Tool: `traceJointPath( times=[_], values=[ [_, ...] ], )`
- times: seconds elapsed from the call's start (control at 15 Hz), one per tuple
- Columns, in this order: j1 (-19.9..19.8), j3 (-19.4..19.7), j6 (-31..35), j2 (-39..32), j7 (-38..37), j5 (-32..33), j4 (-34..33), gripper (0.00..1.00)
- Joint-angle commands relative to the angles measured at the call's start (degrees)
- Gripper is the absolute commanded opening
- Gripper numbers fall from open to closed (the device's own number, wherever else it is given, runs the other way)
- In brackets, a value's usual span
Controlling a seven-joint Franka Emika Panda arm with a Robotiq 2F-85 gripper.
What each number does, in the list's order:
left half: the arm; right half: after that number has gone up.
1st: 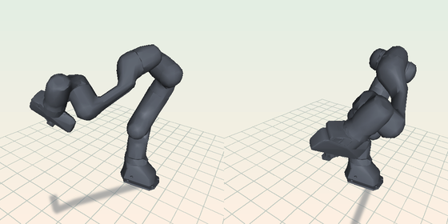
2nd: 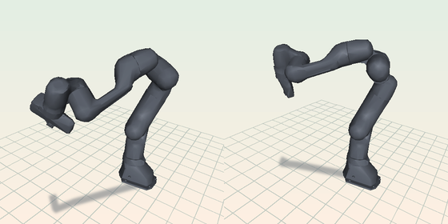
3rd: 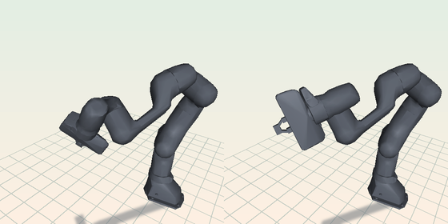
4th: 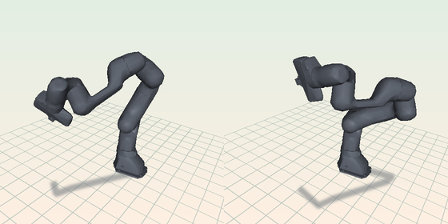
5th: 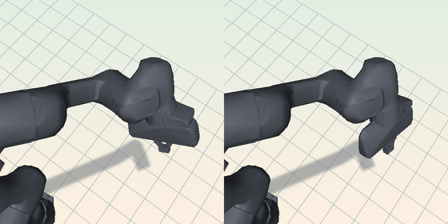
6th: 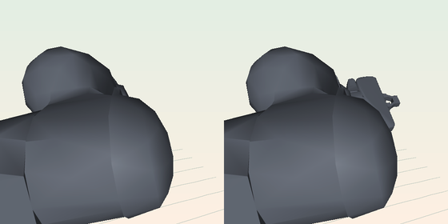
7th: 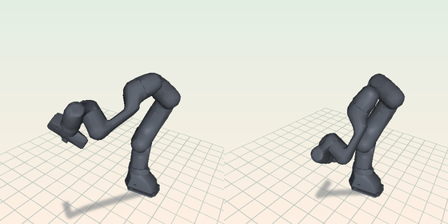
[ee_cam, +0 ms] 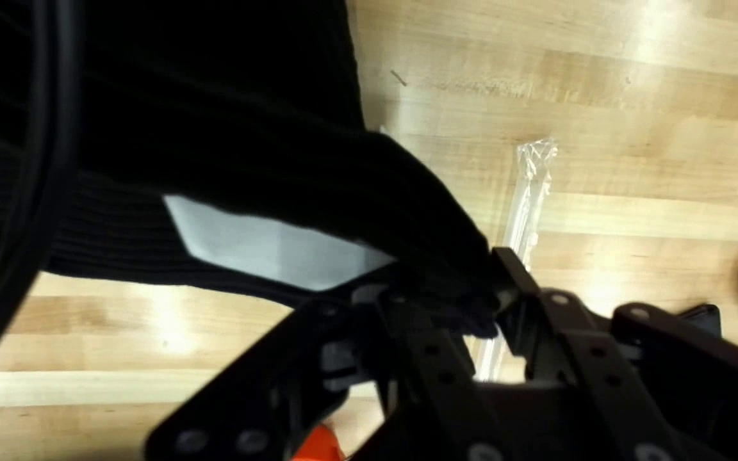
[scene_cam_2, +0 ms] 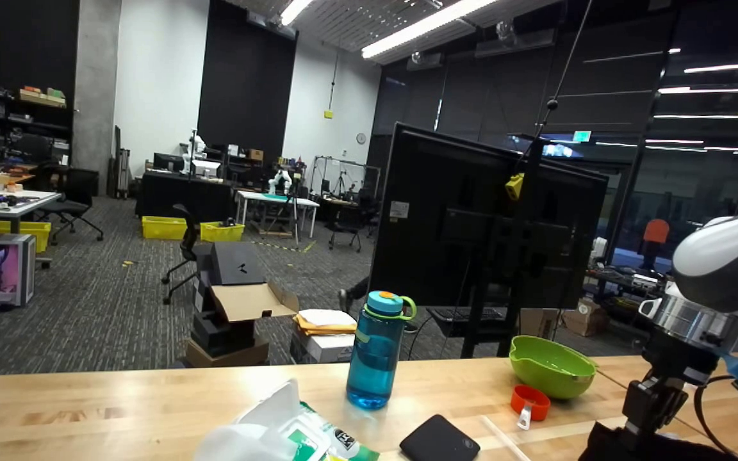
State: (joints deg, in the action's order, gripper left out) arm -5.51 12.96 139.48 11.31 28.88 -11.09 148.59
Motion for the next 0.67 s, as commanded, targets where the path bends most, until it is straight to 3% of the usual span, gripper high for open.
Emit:
traceJointPath(
  times=[0.0, 0.27, 0.6],
  values=[
    [0.88, -0.5, 0.32, 2.54, 0.12, -1.01, 1.96, 0.67],
    [1.71, -0.59, -0.87, 2.86, 0.32, -2.51, 2.01, 0.95],
    [2.92, -0.78, -3.28, 3.45, 0.65, -5.27, 1.89, 1.0]
  ],
)
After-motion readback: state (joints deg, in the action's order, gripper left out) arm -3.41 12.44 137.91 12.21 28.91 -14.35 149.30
